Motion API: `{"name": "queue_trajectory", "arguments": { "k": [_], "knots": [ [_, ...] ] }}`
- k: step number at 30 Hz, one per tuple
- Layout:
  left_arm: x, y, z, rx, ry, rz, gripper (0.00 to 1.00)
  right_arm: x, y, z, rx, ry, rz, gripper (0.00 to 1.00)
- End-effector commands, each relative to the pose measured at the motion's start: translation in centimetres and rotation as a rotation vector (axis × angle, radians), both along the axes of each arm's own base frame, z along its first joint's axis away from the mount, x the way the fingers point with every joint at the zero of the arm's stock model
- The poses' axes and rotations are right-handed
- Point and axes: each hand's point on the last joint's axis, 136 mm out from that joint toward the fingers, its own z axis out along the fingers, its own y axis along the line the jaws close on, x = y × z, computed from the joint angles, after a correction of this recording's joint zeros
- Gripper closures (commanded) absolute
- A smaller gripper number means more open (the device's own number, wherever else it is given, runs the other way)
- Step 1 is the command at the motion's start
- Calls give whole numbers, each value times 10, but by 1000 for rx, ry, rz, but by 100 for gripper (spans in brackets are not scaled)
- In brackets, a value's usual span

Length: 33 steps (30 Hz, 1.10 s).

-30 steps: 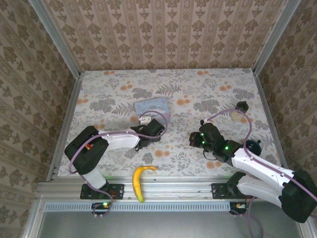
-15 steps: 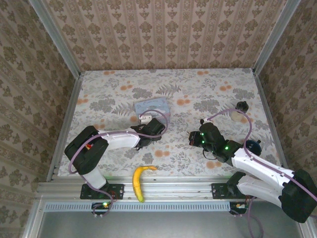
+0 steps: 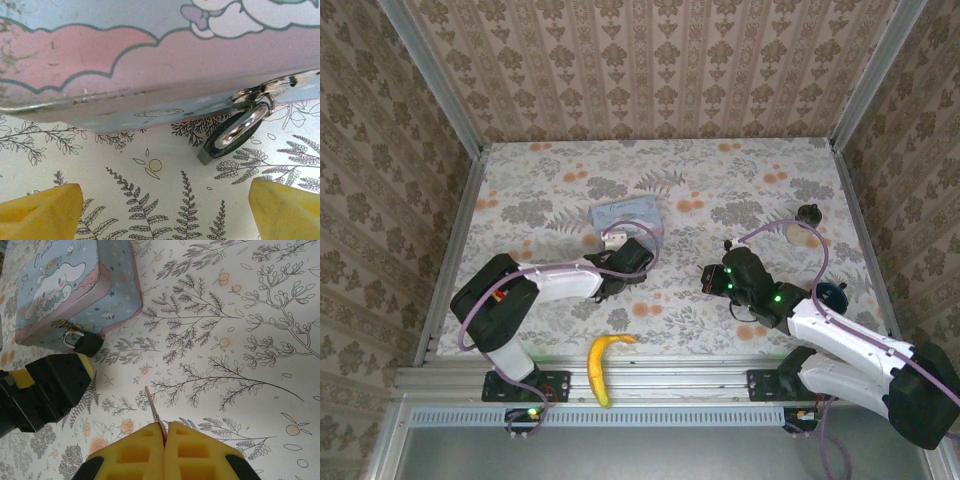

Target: Unlock the padlock with the key

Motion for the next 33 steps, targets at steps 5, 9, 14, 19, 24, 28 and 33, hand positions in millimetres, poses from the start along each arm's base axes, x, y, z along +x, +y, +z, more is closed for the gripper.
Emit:
{"name": "queue_trajectory", "arguments": {
  "k": [5,9,14,19,24,28,33],
  "knots": [
    [3,-11,14,-41,-18,0,13,5,4,11,17,-29,5,100],
    [4,-11,14,-39,-15,-2,13,5,4,12,16,-30,6,100],
    [4,-12,12,-34,-10,-2,13,5,4,12,17,-30,6,100],
    [4,-13,9,-31,-1,0,13,5,4,13,17,-31,7,100],
    [6,-13,9,-23,-5,4,13,6,4,13,17,-31,7,100],
    [6,-13,8,-19,-1,3,13,6,4,12,15,-29,6,100],
    [6,-13,7,-15,0,6,13,6,5,11,14,-24,10,100]
  ]
}}
